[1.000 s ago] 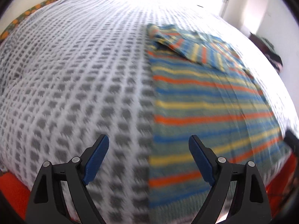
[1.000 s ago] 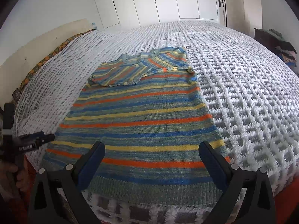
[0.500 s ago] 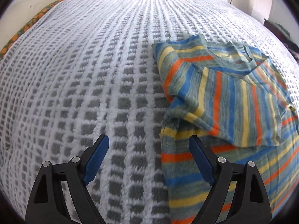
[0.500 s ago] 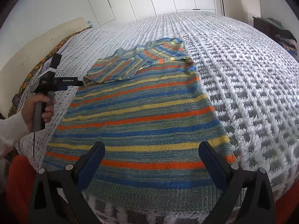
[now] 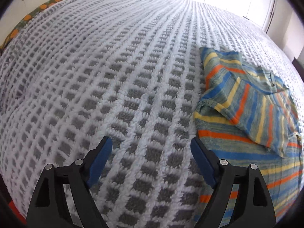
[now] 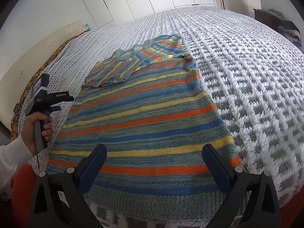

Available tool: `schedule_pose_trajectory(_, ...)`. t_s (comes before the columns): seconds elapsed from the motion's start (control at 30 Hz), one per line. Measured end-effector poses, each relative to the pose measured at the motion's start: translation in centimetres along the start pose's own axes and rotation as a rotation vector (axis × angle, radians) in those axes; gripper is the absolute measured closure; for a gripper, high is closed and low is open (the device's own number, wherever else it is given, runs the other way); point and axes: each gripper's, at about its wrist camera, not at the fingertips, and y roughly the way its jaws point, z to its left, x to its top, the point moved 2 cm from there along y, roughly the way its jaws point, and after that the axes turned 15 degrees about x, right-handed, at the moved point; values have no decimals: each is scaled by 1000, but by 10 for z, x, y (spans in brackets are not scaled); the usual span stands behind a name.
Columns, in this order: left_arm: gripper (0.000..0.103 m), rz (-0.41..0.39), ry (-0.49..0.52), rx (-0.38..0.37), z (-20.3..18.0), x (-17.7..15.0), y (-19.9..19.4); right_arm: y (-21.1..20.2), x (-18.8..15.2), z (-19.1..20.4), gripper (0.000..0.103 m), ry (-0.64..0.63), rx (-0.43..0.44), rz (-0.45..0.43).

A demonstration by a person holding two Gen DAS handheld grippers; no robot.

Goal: Fold small clothes

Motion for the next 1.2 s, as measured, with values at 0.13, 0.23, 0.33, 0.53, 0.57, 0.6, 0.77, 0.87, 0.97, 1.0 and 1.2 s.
schedule_pose_trajectory(0.13, 15, 9, 36, -81, -5, 1, -19, -4, 2, -1, 4, 6, -4, -16)
schedule_pose_trajectory(0.23, 15, -22, 93, -161, -12, -23, -50, -9, 3, 1, 4, 1, -10, -33)
schedule_pose_trajectory(0.33, 15, -28, 166, -241, -22, -61, -79, -13, 4, 3, 4, -7, -18, -48)
schedule_pose_trajectory(0.53, 14, 31, 249, -323, -37, -135, -98, -20, 4, 9, 4, -28, -20, -66)
schedule_pose_trajectory(0.57, 14, 38, 258, -313, -40, -143, -97, -21, 4, 11, 4, -36, -20, -67)
schedule_pose_trajectory(0.6, 14, 40, 269, -306, -42, -151, -97, -21, 3, 13, 4, -45, -22, -67)
schedule_pose_trajectory(0.77, 8, -2, 347, -276, -48, -168, -91, -2, -5, 15, 4, -75, -40, 15)
schedule_pose_trajectory(0.87, 4, -7, 353, -280, -50, -172, -88, 18, -17, 6, 3, -39, -42, 113)
schedule_pose_trajectory(0.97, 1, -34, 370, -272, -52, -178, -86, 24, -22, -2, 3, -13, -34, 137)
schedule_pose_trajectory(1.0, 1, -40, 376, -273, -52, -180, -86, 24, -22, -4, 2, -4, -25, 131)
schedule_pose_trajectory(1.2, 0, -32, 380, -299, -52, -181, -81, 27, -25, -9, 1, 13, -5, 133)
